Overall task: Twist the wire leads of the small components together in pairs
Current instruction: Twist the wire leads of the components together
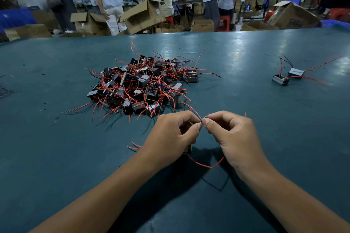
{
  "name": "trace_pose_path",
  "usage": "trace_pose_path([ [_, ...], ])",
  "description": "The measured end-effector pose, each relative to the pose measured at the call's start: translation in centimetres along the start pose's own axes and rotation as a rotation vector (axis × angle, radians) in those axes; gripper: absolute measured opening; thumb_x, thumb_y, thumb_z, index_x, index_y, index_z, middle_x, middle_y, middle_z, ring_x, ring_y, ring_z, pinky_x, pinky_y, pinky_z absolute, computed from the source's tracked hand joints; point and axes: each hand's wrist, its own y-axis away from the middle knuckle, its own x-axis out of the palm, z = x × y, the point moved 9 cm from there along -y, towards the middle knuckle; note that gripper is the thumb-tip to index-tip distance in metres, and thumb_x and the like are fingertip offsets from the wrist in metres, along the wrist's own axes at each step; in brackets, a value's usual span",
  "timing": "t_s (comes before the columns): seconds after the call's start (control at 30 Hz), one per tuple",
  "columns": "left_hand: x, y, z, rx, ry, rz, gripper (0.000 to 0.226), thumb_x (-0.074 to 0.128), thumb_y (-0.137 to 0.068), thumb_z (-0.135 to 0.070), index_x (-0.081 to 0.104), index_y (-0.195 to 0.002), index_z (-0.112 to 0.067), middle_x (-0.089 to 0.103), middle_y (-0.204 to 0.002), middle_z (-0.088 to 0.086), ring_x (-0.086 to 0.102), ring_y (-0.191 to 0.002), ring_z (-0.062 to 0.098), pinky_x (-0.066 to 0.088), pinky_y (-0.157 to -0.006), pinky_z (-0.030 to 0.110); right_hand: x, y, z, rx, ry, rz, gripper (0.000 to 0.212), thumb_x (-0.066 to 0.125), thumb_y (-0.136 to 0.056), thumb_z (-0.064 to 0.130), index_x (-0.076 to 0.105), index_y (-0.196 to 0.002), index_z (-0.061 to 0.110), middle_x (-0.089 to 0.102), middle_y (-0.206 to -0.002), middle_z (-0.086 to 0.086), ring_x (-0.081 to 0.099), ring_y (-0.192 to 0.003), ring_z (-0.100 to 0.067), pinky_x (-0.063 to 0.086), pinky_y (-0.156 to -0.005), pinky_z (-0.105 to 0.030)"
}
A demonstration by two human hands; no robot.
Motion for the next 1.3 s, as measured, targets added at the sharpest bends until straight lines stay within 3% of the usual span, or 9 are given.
trace_pose_path([
  [0.1,-0.7,0.0,-1.0,0.047,-0.052,-0.052,0.006,0.061,-0.092,-0.033,0.065,-0.091,-0.029,0.065,-0.073,-0.011,0.056,-0.049,0.011,0.047,-0.051,0.026,0.0,0.1,0.0,0.007,0.005,0.003,0.015,0.074,-0.085,0.013,0.072,-0.072,0.019,0.063,-0.057,0.013,0.05,-0.051,0.002,0.038,-0.052,-0.01],
  [0.2,-2.1,0.0,-3.0,0.151,-0.188,-0.147,0.01,0.063,-0.093,-0.029,0.066,-0.102,-0.025,0.06,-0.086,-0.015,0.056,-0.063,0.013,0.041,-0.059,0.015,0.2,0.3,0.4,-0.018,0.046,0.036,0.013,0.075,-0.085,0.016,0.073,-0.073,0.02,0.067,-0.062,0.005,0.054,-0.057,-0.003,0.044,-0.056,-0.017],
  [0.33,-2.2,-0.2,-4.4,0.223,-0.339,-0.132,0.011,0.064,-0.092,-0.03,0.068,-0.087,-0.021,0.055,-0.083,-0.01,0.052,-0.07,0.01,0.046,-0.064,0.032,0.5,0.6,1.4,-0.094,0.143,0.067,0.013,0.074,-0.086,0.018,0.073,-0.073,0.019,0.065,-0.059,0.008,0.051,-0.053,-0.002,0.04,-0.054,-0.016],
  [0.57,-1.6,-0.6,-4.0,0.187,-0.35,-0.007,0.014,0.061,-0.092,-0.03,0.055,-0.079,-0.029,0.051,-0.076,-0.012,0.047,-0.07,0.002,0.036,-0.064,0.025,0.5,1.1,2.9,-0.229,0.347,0.069,0.013,0.073,-0.084,0.012,0.072,-0.073,0.019,0.065,-0.064,0.006,0.056,-0.059,-0.008,0.043,-0.057,-0.019],
  [0.8,-0.8,0.0,-4.7,0.235,-0.524,0.061,0.016,0.043,-0.096,-0.043,0.045,-0.087,-0.03,0.045,-0.084,-0.014,0.042,-0.075,0.005,0.044,-0.067,0.034,0.6,1.2,3.4,-0.243,0.378,0.104,0.016,0.07,-0.081,0.004,0.074,-0.075,0.018,0.066,-0.065,0.006,0.059,-0.06,-0.008,0.043,-0.057,-0.016],
  [0.93,-0.5,0.0,-4.6,0.264,-0.552,0.141,0.016,0.046,-0.103,-0.034,0.051,-0.096,-0.022,0.047,-0.092,-0.012,0.043,-0.08,0.008,0.047,-0.071,0.045,0.7,1.1,3.4,-0.239,0.394,0.145,0.015,0.071,-0.08,0.003,0.075,-0.078,0.017,0.067,-0.065,0.008,0.058,-0.06,-0.003,0.041,-0.058,-0.011],
  [1.07,-0.3,0.0,-4.4,0.274,-0.568,0.198,0.019,0.044,-0.104,-0.033,0.053,-0.1,-0.017,0.048,-0.095,-0.011,0.045,-0.082,0.011,0.047,-0.072,0.047,0.9,1.2,3.4,-0.245,0.417,0.179,0.013,0.072,-0.08,0.004,0.074,-0.076,0.016,0.067,-0.065,0.005,0.058,-0.06,-0.007,0.043,-0.058,-0.015],
  [1.17,-0.3,0.1,-4.5,0.3,-0.553,0.2,0.012,0.043,-0.103,-0.033,0.045,-0.093,-0.027,0.04,-0.089,-0.017,0.039,-0.076,0.005,0.045,-0.069,0.038,1.0,1.2,3.4,-0.238,0.403,0.19,0.013,0.072,-0.08,0.004,0.074,-0.076,0.016,0.067,-0.065,0.006,0.059,-0.061,-0.006,0.044,-0.059,-0.015],
  [1.3,-0.4,-0.2,-3.3,0.196,-0.422,0.216,0.013,0.044,-0.101,-0.037,0.041,-0.088,-0.036,0.047,-0.082,-0.023,0.046,-0.074,-0.001,0.031,-0.062,0.018,1.0,1.2,3.4,-0.24,0.396,0.182,0.014,0.073,-0.081,0.006,0.075,-0.078,0.02,0.068,-0.067,0.008,0.061,-0.062,-0.005,0.047,-0.059,-0.018],
])
